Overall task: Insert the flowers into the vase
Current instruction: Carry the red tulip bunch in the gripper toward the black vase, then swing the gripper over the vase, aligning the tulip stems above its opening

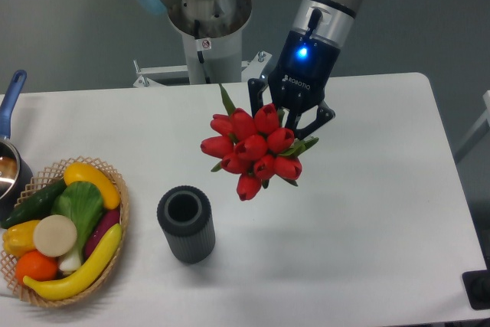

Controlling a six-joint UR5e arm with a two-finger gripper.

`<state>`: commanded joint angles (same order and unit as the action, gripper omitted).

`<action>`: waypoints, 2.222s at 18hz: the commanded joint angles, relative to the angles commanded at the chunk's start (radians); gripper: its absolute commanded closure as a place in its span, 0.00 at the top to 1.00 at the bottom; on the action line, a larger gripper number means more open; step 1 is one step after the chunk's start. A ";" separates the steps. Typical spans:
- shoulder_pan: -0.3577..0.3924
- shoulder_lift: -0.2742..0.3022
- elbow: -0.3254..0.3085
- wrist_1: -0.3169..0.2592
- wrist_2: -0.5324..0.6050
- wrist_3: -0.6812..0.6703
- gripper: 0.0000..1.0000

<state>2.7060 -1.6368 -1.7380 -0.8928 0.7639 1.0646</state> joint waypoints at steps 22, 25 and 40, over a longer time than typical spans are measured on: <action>-0.014 -0.021 0.003 0.018 -0.233 0.002 0.27; -0.018 -0.035 -0.003 0.044 -0.342 0.005 0.27; -0.091 -0.144 0.000 0.098 -0.655 0.120 0.27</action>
<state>2.6155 -1.7809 -1.7380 -0.7946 0.1092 1.1841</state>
